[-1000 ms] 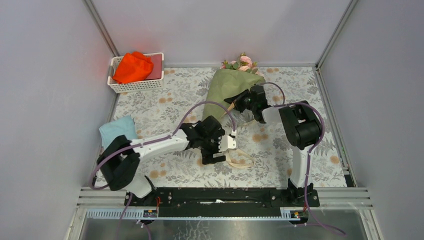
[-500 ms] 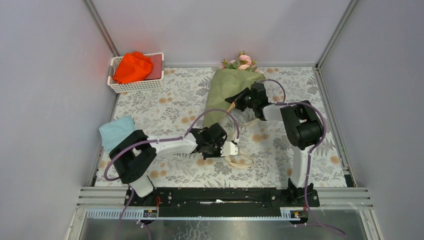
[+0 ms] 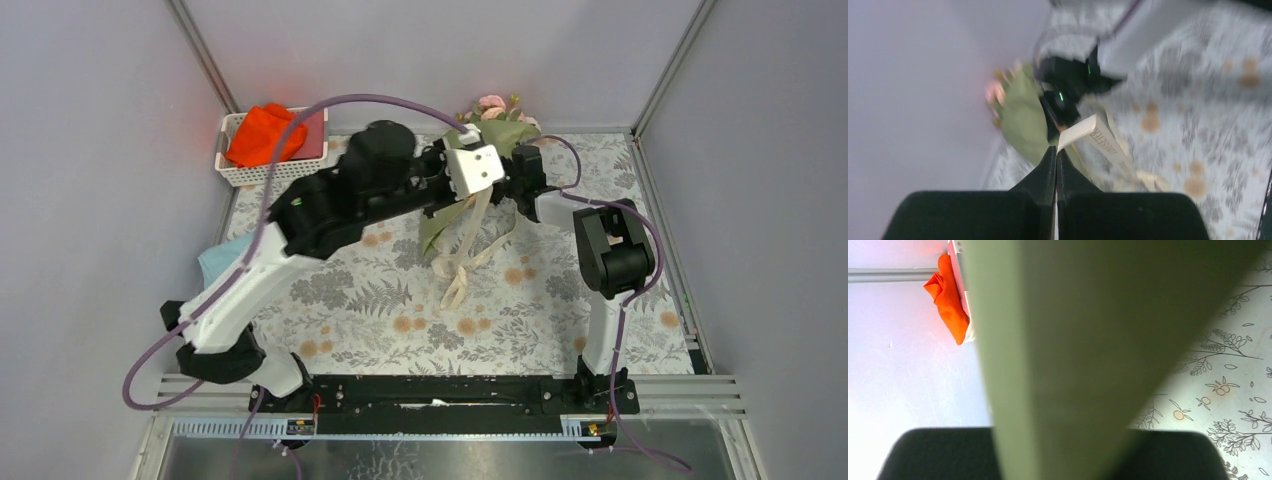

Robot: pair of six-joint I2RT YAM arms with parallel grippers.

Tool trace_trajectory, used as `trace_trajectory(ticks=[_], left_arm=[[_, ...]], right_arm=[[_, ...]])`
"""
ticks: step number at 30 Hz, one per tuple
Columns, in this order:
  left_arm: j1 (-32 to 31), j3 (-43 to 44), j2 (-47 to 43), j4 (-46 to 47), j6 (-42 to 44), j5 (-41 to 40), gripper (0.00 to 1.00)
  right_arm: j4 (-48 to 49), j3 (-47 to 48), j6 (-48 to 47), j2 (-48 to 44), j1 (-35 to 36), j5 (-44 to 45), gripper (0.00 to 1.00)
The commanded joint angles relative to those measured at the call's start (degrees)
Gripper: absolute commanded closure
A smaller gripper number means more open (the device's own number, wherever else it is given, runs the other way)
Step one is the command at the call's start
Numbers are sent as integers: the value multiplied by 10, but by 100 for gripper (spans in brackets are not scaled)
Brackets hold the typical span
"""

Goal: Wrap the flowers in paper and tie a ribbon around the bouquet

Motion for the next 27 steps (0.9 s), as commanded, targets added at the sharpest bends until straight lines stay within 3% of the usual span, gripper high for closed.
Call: trace_trajectory(ticks=[1,6,14,16,18,21,24,27], left_arm=[[-45,119,23,-133,-30,-32,100],[-58,99,30,-117,-50,-21,100],[-96,391,79,-107,-60,-61,100],[-94,405,75,-117,-60,-91,100],[-76,302,45,-131,-78,-68,100],[-32,61,-17,-123,-98,36,100],[-31,-178,-59,-94,-95,115,100],[-30,-326,-69,-56,-93,135,100]], right_arm=[[-2,41,-40,-35,-6,-13,100],[-8,47,-45,-29,-8,-11,100],[-26,62,-62,-21,-14,-10,100],[-25,60,-62,-22,-16,-10,100],[-23,60,-63,-25,-16,-11,100],[-22,62,-61,-25,-18,-13,100],[-24,70,-56,-20,-18,-19,100],[-26,75,-53,-22,-18,-22,100]])
